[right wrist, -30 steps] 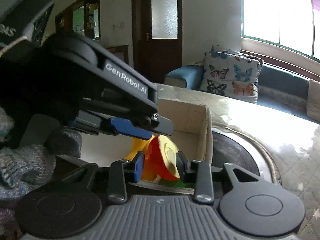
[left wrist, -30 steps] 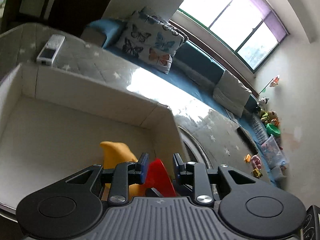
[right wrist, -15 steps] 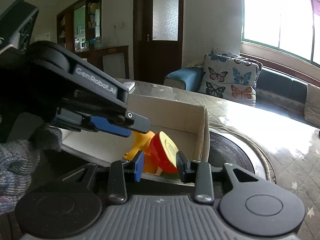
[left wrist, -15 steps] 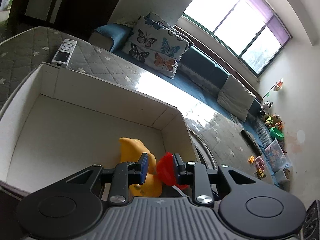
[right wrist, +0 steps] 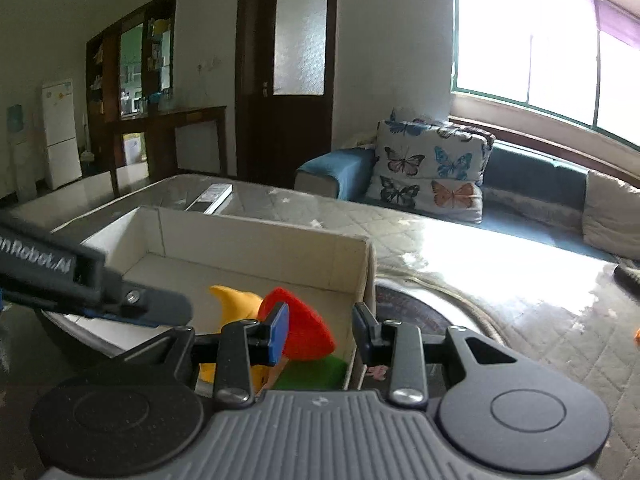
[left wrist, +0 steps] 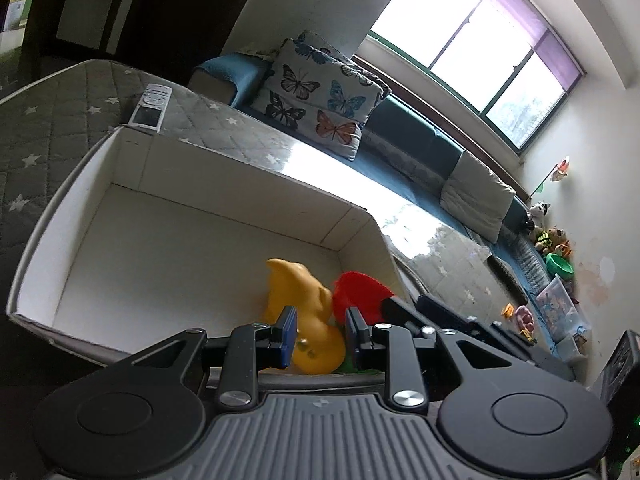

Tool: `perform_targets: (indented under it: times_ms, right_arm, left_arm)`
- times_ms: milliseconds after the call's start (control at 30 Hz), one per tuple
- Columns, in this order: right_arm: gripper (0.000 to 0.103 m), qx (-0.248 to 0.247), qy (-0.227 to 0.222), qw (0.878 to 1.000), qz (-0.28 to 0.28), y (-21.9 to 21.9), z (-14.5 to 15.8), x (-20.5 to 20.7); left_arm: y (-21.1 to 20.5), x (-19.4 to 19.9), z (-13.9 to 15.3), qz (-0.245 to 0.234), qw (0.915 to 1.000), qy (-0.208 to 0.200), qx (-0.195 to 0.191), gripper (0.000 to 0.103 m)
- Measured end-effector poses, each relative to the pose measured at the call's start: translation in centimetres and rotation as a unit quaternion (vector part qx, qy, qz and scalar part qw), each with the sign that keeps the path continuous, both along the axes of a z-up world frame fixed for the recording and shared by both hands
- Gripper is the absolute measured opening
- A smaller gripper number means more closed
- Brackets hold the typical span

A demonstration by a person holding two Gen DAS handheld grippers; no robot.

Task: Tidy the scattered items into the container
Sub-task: 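Carry the red-and-cream toy into the white box and open the left tool, then move the left tool down onto the small yellow rubber duck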

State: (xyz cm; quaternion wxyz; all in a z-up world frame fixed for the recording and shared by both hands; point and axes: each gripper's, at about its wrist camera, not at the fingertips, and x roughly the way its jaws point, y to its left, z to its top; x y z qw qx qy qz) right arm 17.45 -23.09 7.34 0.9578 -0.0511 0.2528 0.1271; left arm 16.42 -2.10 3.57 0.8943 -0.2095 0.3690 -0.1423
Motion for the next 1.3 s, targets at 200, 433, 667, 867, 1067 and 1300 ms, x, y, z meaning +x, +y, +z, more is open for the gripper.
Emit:
perform_targets:
  times_ms: [200, 433, 667, 867, 1067, 1300]
  right_arm:
    - [0.034, -0.022, -0.006, 1.000, -0.009, 0.2, 0.2, 1.1]
    - [0.036, -0.060, -0.001, 0.998, -0.005, 0.8, 0.0, 1.4]
    - [0.037, -0.060, -0.002, 0.998, -0.011, 0.3, 0.4, 1.5]
    - [0.047, -0.049, -0.013, 0.999, 0.005, 0.0, 1.2, -1.8]
    - [0.048, -0.038, -0.012, 0.999, 0.024, -0.4, 1.2, -5.7]
    - [0.050, -0.021, -0.004, 0.999, 0.041, -1.0, 1.0, -9.7]
  left_arm:
    - [0.6, -1.1, -0.2, 0.005, 1.0000, 0.004, 0.005, 0.028]
    - [1.4, -3.1, 0.2, 0.011, 0.9998, -0.009, 0.015, 0.029]
    - [2.5, -4.9, 0.9, 0.022, 0.9993, -0.020, 0.021, 0.029]
    - [2.3, -6.1, 0.6, 0.024, 0.9986, -0.022, 0.043, 0.030]
    - [2.4, -7.1, 0.1, 0.020, 0.9987, -0.022, 0.042, 0.030]
    - [2.1, -8.1, -0.3, 0.020, 0.9984, -0.017, 0.050, 0.030]
